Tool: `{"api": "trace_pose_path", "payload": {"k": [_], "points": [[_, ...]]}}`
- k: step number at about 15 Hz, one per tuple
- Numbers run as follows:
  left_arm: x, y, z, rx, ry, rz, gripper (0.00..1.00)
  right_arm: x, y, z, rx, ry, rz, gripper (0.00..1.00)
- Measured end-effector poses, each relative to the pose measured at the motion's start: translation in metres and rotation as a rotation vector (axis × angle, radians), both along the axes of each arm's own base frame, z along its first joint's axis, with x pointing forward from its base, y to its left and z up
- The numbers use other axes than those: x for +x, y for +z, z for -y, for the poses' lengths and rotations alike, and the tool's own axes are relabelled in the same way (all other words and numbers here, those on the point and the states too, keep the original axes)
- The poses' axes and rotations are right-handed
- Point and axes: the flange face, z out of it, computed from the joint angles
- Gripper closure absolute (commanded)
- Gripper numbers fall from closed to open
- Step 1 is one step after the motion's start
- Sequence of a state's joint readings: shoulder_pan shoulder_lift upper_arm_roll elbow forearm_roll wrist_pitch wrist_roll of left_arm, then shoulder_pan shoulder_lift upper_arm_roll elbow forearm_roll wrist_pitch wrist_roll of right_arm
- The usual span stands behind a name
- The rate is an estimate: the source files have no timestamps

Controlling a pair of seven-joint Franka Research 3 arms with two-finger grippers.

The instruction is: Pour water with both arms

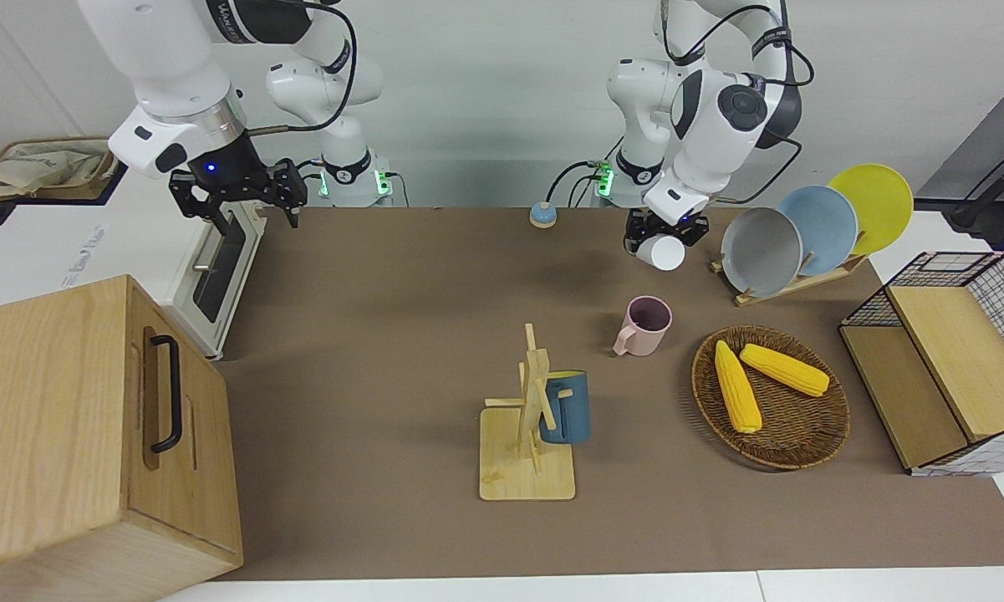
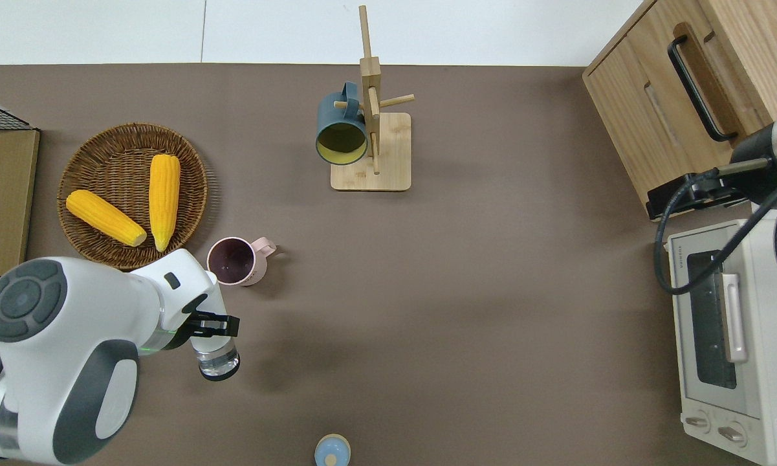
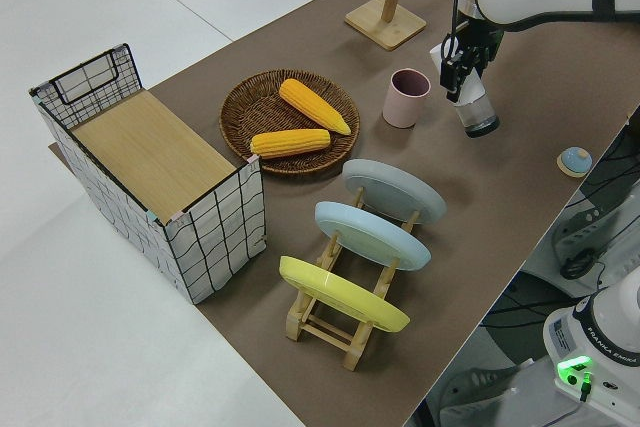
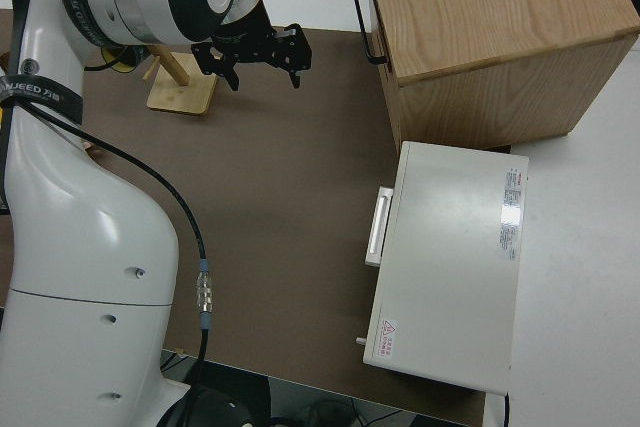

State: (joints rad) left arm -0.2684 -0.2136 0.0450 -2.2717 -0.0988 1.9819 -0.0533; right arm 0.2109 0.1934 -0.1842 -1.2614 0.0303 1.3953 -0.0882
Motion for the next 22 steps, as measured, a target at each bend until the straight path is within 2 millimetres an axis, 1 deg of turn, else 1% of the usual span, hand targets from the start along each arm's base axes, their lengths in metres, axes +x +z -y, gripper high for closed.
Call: {"api": "trace_pose_path", "payload": {"k": [3, 5, 8, 13, 16, 18, 20, 22], "points": [[-0.017, -0.004, -0.004, -0.014, 0.009, 0.076, 1.0, 0.0, 0.0, 0.0, 0.0, 0.0, 0.0, 0.011], [-0.021, -0.002, -0.005, -0.018, 0.024, 0.097, 1.0, 0.0, 0.0, 0.0, 0.0, 0.0, 0.0, 0.011], [-0.022, 0.011, -0.007, -0.019, 0.047, 0.139, 1.0, 0.0, 0.0, 0.0, 0.0, 0.0, 0.0, 0.013], [-0.015, 0.022, -0.023, 0.062, 0.096, 0.227, 1.0, 0.0, 0.0, 0.0, 0.0, 0.0, 0.0, 0.011], [-0.005, 0.03, -0.045, 0.065, 0.143, 0.293, 1.0, 0.0, 0.0, 0.0, 0.0, 0.0, 0.0, 0.011], [0.002, 0.037, -0.064, 0.065, 0.184, 0.335, 1.0, 0.0, 0.0, 0.0, 0.0, 0.0, 0.0, 0.011], [0.009, 0.051, -0.084, 0.063, 0.227, 0.383, 1.0, 0.0, 0.0, 0.0, 0.0, 0.0, 0.0, 0.011], [0.019, 0.07, -0.101, 0.063, 0.261, 0.431, 1.0, 0.0, 0.0, 0.0, 0.0, 0.0, 0.0, 0.011]]}}
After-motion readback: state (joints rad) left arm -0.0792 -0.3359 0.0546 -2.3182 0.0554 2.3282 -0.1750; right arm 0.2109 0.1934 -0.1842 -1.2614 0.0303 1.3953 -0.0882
